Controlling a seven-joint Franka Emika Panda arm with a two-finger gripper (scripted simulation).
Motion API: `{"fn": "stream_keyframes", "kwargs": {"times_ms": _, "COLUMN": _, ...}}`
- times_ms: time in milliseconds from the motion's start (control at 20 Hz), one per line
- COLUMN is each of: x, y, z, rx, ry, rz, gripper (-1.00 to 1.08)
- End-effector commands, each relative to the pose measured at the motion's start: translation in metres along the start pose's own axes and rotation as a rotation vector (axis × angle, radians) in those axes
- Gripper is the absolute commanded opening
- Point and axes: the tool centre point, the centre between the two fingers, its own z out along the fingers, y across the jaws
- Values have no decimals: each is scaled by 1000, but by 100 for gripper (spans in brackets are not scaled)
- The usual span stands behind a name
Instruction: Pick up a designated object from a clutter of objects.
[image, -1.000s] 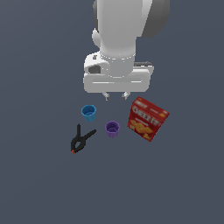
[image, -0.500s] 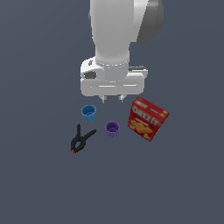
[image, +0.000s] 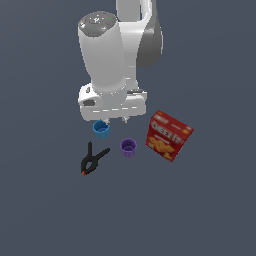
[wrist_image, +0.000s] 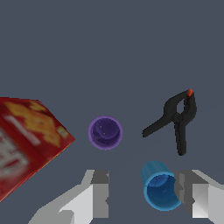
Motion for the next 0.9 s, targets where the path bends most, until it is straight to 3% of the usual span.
{"fn": "stream_keyframes", "kwargs": {"times_ms": 0, "x": -7, "y": 16, "z": 17, "rx": 15, "ry": -10, "rz": -17, "gripper": 28}}
{"fn": "stream_keyframes", "kwargs": {"times_ms": 850, "x": -81, "y": 112, "z": 124, "rx": 108, "ry": -55, "rz": -118, "gripper": 28}}
